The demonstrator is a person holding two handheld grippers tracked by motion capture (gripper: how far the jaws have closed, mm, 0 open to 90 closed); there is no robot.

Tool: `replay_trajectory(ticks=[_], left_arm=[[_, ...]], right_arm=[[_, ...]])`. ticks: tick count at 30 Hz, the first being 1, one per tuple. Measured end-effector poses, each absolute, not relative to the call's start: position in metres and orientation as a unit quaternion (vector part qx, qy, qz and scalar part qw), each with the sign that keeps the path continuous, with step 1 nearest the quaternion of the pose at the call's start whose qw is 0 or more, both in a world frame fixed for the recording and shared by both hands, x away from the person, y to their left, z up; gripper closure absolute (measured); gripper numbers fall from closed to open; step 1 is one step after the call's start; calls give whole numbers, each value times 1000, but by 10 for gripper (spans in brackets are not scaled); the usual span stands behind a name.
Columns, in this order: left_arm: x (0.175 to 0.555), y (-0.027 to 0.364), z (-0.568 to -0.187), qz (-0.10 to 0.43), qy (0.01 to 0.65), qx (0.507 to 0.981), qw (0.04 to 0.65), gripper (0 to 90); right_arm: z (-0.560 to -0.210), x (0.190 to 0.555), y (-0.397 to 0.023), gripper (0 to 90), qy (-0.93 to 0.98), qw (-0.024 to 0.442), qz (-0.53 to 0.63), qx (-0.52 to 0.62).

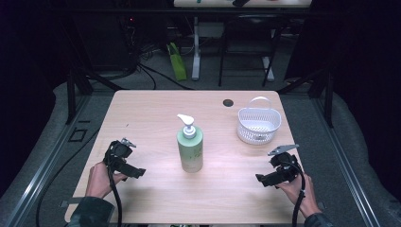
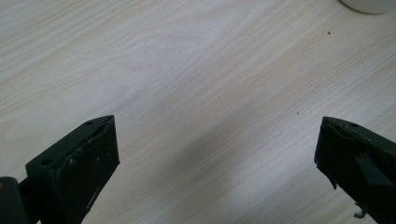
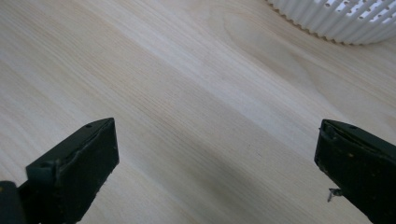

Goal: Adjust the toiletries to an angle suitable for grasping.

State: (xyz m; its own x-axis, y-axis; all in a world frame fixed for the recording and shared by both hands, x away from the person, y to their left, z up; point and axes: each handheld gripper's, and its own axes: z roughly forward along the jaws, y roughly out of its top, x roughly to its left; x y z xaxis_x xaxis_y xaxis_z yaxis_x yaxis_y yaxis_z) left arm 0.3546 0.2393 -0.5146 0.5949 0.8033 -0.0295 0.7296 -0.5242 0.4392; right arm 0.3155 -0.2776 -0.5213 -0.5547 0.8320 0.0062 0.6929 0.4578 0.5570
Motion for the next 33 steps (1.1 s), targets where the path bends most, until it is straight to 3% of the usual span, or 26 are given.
replay_trajectory(ticks=[15,33], left_arm=[[351,241,-516,81,441,871,201,0],[351,235,-518,81,432,879,185,0]], right_arm=[[-507,311,-254,0,851,125,281,427],[-485,319,-196,0,863,117,324,370]])
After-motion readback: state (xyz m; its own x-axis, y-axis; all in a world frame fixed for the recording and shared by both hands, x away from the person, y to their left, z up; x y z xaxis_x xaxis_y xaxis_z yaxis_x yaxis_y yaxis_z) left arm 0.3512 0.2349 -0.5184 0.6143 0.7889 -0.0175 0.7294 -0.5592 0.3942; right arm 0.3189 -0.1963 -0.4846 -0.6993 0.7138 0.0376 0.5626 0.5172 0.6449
